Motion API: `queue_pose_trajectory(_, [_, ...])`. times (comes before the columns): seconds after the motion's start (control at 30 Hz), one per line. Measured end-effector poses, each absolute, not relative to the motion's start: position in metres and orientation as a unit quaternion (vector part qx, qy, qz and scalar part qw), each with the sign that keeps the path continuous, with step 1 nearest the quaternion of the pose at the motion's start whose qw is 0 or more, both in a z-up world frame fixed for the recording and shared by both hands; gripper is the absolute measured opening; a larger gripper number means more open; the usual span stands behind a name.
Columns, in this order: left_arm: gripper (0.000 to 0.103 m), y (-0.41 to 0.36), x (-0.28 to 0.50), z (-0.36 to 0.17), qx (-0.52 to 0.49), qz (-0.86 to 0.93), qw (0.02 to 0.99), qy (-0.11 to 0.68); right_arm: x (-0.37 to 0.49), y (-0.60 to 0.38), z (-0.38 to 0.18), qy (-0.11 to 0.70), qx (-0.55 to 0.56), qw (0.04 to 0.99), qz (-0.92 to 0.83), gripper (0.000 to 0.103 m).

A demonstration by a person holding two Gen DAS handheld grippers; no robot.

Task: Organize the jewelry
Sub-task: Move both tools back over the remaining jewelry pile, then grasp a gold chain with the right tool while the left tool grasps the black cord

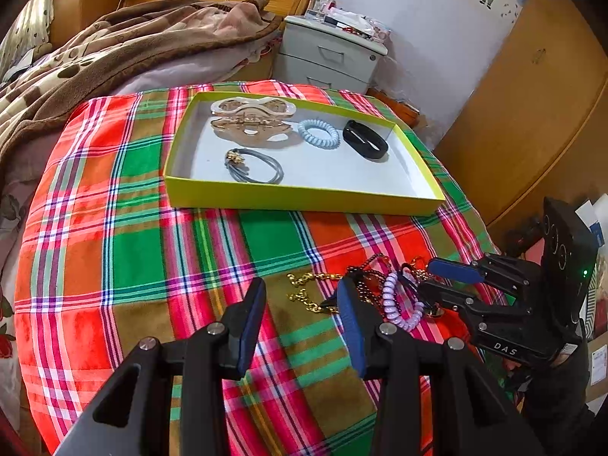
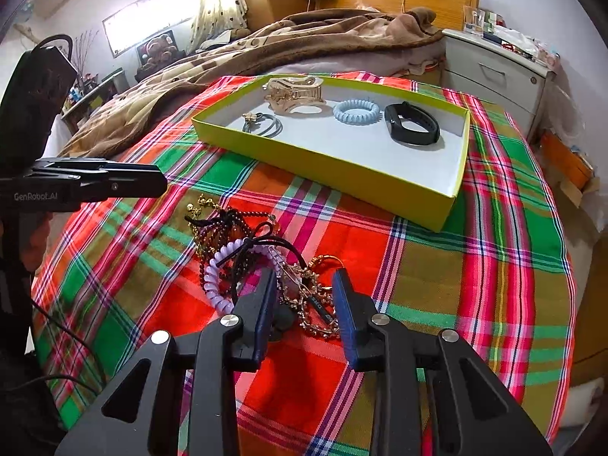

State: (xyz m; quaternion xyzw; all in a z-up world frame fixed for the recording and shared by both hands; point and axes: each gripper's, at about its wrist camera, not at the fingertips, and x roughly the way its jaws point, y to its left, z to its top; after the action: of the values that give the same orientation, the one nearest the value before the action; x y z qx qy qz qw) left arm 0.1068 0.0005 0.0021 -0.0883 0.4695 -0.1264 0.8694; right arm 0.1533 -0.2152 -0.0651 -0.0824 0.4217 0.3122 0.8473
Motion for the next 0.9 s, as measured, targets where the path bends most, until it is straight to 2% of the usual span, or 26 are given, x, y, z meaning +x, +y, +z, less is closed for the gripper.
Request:
queue_pose_trajectory(0.03, [0.041, -0.001, 0.106, 0.002, -0.087, -0.129, 0.869, 0.47, 0.153, -0.216, -0.065, 0.421, -0.083, 0.848, 0.311, 0.031])
queue_pose_trajectory(0.07, [0.041, -0.003, 0.106, 0.003, -0.085, -0.13, 0.869, 0.47, 0.153, -0.216, -0.065, 0.419, -0.084, 0.85, 0.309, 0.019])
queue_pose_trajectory(0.5, [0.041, -0.025, 0.104, 0.002, -0.081, -0.16, 0.861, 0.477, 0.146, -0.229, -0.05, 0.39, -0.043, 0.871, 0.297, 0.018])
queue_pose_trajectory(0.9, [0.041, -0.085, 0.108, -0.002, -0.051, -0.209, 0.837, 0.503, 0.137, -0.259, -0.04, 0.37, -0.001, 0.89, 0.268, 0.018])
